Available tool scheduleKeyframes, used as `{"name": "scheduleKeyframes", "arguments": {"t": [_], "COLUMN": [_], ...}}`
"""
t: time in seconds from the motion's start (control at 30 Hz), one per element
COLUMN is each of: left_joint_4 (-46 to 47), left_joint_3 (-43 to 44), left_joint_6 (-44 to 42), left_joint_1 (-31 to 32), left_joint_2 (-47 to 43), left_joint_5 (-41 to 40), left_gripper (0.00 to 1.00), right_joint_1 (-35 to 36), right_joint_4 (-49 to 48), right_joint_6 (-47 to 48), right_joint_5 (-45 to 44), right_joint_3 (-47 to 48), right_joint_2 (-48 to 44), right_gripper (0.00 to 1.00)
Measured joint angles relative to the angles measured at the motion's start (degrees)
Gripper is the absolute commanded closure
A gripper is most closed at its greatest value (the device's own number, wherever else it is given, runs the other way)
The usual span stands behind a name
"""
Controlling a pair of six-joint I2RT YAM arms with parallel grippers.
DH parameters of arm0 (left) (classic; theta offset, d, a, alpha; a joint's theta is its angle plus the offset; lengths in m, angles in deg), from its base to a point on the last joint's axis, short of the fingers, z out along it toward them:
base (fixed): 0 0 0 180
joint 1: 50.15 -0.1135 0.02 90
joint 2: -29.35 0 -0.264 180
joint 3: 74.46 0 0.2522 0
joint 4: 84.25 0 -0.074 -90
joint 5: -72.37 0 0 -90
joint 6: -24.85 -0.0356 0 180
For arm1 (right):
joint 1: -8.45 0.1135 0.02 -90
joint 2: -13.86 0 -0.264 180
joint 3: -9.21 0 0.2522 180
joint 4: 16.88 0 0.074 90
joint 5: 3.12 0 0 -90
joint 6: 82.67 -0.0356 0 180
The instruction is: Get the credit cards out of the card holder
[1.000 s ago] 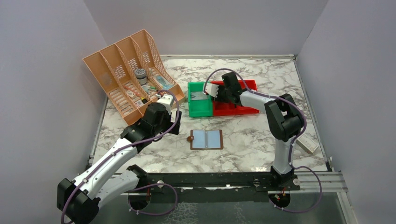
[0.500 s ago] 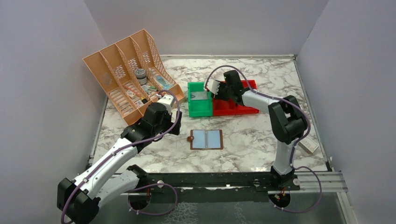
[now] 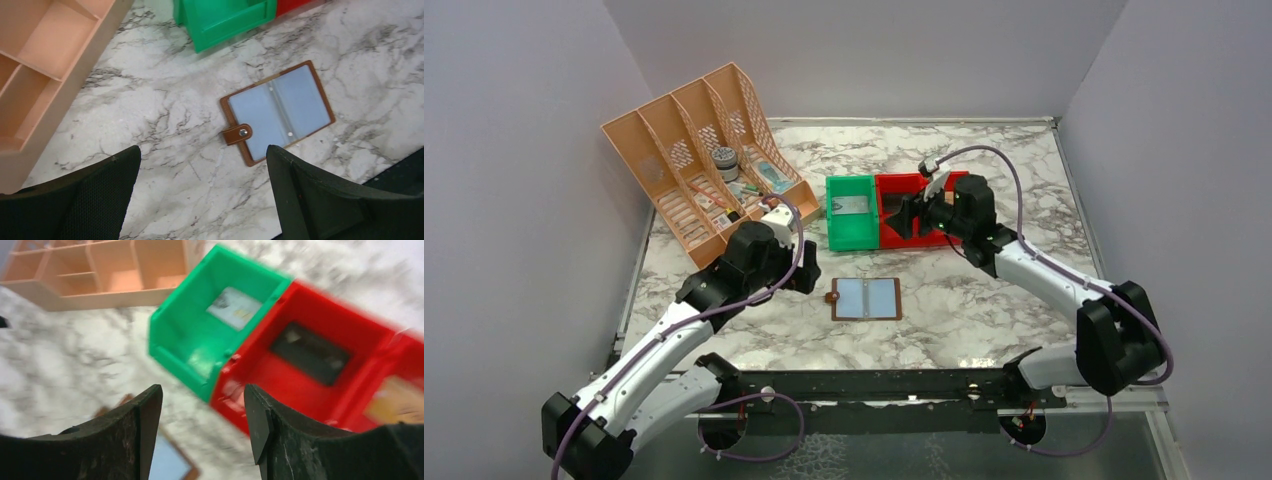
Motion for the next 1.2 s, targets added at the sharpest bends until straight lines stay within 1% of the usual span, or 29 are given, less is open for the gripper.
{"name": "scheduleKeyframes", "arguments": {"t": [0.03, 0.13, 0.23, 0.3, 0.37, 0.47, 0.6, 0.8, 0.9, 0.97, 1.07, 1.2], "left_joint_4": [0.2, 2.1, 6.1, 8.4, 9.5, 10.3, 11.9, 13.6, 14.7, 15.1, 15.5, 16.1], "left_joint_3": [0.0, -0.2, -2.1, -4.0, -5.4, -6.6, -6.6, -6.6, -6.6, -6.6, -6.6, -6.6], "left_joint_6": [0.8, 4.4, 9.6, 12.5, 14.2, 16.3, 18.0, 19.9, 20.3, 20.6, 20.7, 20.3], "left_joint_1": [0.0, 0.0, 0.0, 0.0, 0.0, 0.4, 1.3, 5.5, 8.1, 9.5, 11.2, 12.6], "left_joint_2": [-0.3, -0.3, 1.6, 3.8, 5.6, 7.6, 10.0, 13.4, 15.7, 18.1, 21.5, 25.6], "left_joint_5": [1.3, 6.6, 12.7, 15.8, 17.6, 19.0, 19.4, 18.6, 17.7, 16.5, 14.7, 12.0], "left_gripper": [0.07, 0.13, 0.16, 0.18, 0.20, 0.28, 0.36, 0.39, 0.43, 0.48, 0.53, 0.56], "right_joint_1": [0.0, 0.1, 1.1, 1.7, 2.2, 2.6, 2.9, 3.2, 3.3, 3.3, 3.3, 3.3], "right_joint_4": [1.9, 7.2, 8.7, 10.2, 12.5, 14.0, 14.0, 13.4, 13.0, 12.8, 12.4, 12.2], "right_joint_6": [-5.6, -15.7, -24.3, -27.8, -30.0, -31.9, -33.7, -35.5, -35.9, -36.2, -36.2, -36.2], "right_joint_5": [2.1, 8.2, 11.6, 12.1, 12.2, 12.1, 12.1, 13.0, 13.2, 13.4, 13.6, 13.5], "right_joint_3": [0.0, 0.2, -4.9, -8.8, -10.6, -11.0, -12.2, -13.4, -13.4, -13.4, -13.4, -13.4], "right_joint_2": [0.3, 3.4, 3.6, 2.2, 1.4, 1.3, 1.3, 3.0, 4.5, 5.6, 7.1, 8.2], "right_gripper": [0.39, 0.41, 0.43, 0.46, 0.50, 0.53, 0.57, 0.59, 0.62, 0.64, 0.64, 0.64]}}
